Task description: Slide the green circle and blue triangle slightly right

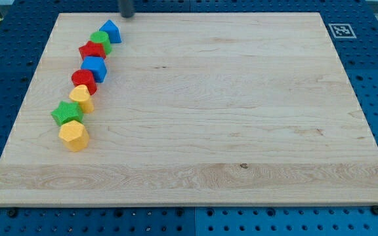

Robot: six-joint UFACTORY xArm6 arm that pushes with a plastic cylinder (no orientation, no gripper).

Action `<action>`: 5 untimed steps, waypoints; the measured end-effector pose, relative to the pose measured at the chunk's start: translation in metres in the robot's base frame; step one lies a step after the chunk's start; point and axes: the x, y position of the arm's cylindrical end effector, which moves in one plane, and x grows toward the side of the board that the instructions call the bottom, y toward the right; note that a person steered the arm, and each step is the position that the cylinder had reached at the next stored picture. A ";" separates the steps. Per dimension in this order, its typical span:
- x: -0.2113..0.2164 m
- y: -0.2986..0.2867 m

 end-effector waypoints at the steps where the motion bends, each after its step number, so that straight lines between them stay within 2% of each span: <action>1: 0.000 -0.060; 3: 0.056 -0.068; 4: 0.089 -0.049; 5: 0.096 -0.002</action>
